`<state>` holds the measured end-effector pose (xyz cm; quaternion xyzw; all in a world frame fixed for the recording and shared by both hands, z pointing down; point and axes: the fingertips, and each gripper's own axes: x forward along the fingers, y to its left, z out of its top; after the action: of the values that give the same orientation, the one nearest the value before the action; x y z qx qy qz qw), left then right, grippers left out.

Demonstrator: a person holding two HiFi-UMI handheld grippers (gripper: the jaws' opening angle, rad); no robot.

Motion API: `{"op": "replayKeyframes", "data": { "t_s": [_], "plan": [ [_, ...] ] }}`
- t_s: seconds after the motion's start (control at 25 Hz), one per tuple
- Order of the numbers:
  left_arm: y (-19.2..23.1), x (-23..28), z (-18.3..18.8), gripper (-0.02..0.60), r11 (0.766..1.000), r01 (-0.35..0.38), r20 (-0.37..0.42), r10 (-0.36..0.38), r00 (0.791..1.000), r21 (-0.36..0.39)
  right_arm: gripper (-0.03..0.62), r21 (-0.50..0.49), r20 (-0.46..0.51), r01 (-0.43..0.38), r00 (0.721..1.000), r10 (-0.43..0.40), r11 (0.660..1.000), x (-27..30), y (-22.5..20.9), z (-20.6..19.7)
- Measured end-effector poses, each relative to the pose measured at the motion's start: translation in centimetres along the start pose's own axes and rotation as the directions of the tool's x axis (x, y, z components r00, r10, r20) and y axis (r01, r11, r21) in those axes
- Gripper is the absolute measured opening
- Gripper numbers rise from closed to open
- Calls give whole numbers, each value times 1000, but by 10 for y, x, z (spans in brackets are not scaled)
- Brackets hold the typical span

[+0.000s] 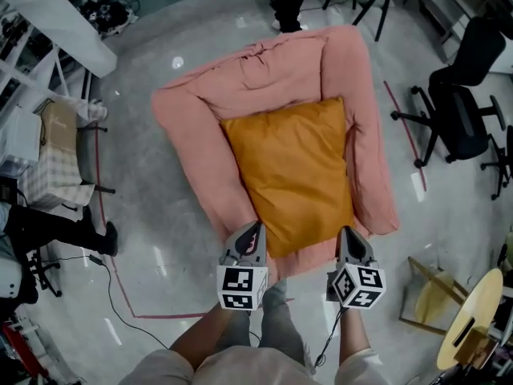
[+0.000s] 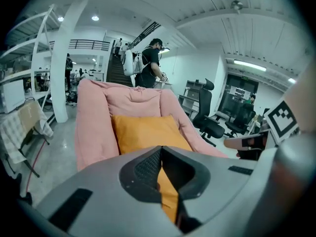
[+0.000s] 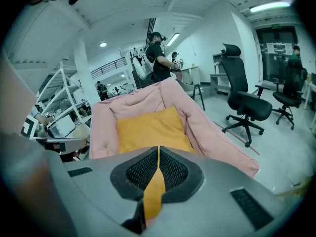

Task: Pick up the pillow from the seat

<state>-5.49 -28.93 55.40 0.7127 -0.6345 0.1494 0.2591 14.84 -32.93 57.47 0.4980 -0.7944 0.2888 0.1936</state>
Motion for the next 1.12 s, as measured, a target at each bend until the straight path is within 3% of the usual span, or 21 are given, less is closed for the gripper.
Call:
{"op": "replayKeyframes", "data": {
  "t_s": [0.12,0.32,0.44,0.6,0.96,1.12],
  "plan": [
    [6,19,-25,9,999,-3,-22,1,1000,-53,32,2,-41,-20,999,20,1000,24,-12,-19],
    [14,60,-53,14,997,-12,-36,9,999,-78,34,-40,-68,-40,997,38,998,70,-35,-36],
    [19,80,-69,95,994,-16,-53,11,999,-107,68,-55,-83,-49,996,44,997,93,-47,-42],
    [26,101,-83,120,990,-48,-71,38,997,-135,117,-70,-95,-69,994,62,995,116,-61,-49],
    [47,131,-101,333,960,-106,-87,86,992,-258,255,-99,-99,-116,989,106,988,165,-77,-50],
    [54,145,-107,359,953,-141,-109,115,987,-270,282,-128,-111,-147,985,133,981,188,-86,-45]
  ]
}}
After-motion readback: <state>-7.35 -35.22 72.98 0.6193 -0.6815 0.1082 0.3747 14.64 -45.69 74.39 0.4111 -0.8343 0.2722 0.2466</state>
